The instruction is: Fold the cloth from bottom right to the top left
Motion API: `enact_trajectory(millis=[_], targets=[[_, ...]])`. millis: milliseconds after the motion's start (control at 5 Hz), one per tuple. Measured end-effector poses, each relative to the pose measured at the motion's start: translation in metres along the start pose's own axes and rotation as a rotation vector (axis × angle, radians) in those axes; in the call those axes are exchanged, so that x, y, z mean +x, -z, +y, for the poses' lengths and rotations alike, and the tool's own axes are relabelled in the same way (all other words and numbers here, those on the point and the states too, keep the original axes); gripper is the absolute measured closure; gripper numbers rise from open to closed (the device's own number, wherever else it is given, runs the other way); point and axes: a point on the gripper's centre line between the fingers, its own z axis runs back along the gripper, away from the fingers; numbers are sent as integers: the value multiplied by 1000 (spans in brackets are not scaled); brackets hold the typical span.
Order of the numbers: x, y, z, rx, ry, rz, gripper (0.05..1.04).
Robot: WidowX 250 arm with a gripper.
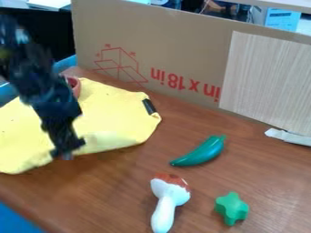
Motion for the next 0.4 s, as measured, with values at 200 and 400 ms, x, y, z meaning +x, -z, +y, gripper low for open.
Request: enact_trajectory(millis=[200, 400], targets=[[15, -16, 26, 14, -63, -6, 1022], [26, -14, 57, 26, -142, 31, 1024]])
